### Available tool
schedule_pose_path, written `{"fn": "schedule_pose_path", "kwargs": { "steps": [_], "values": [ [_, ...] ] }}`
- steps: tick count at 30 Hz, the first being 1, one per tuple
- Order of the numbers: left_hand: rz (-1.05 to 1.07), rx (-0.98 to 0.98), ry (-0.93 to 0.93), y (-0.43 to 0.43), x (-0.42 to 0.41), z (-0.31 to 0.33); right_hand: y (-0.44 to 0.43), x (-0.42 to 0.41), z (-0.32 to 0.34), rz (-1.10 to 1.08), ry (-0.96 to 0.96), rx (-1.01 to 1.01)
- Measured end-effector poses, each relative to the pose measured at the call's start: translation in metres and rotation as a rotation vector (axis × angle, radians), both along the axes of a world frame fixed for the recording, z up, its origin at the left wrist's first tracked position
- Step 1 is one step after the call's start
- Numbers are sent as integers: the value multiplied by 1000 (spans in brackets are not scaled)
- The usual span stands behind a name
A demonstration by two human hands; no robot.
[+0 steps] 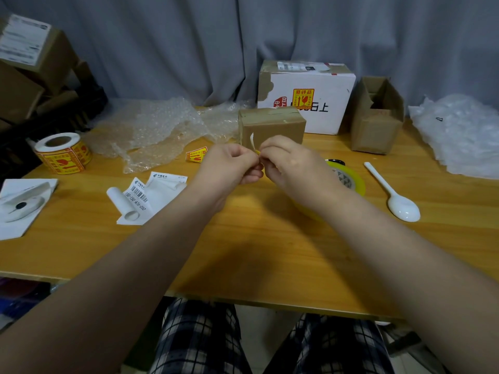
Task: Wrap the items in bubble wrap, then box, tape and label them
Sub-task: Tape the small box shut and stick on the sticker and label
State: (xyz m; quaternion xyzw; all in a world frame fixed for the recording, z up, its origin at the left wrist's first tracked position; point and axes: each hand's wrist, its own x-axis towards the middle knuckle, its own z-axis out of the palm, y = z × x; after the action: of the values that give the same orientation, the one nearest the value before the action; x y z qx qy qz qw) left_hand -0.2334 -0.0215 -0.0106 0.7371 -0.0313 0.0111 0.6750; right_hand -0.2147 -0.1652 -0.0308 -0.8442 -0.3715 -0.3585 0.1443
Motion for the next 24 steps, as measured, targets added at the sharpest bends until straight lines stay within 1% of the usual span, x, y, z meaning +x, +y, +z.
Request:
{"fn": "schedule_pose_path", "kwargs": {
  "steps": [6,12,16,19,21,23,24],
  "values": [
    [-34,-40,-61,3,1,-5,-3,-1,1,36,146,242],
    [-105,-109,-10,1,0,-10,-4,-6,-4,11,142,205],
    [-136,-95,-10,3,2,-19,-7,-8,-11,19,173,219],
    [-134,-45,-8,5,3,-23,-7,-11,-14,39,201,220],
    [-157,18,-18,6,2,-24,-7,-15,-13,52,283,356],
    [-200,157,-49,8,0,-23,-6,-18,-8,-39,366,484],
    [-228,241,-64,9,-1,-21,-6,-17,-5,-117,414,494]
  ]
}}
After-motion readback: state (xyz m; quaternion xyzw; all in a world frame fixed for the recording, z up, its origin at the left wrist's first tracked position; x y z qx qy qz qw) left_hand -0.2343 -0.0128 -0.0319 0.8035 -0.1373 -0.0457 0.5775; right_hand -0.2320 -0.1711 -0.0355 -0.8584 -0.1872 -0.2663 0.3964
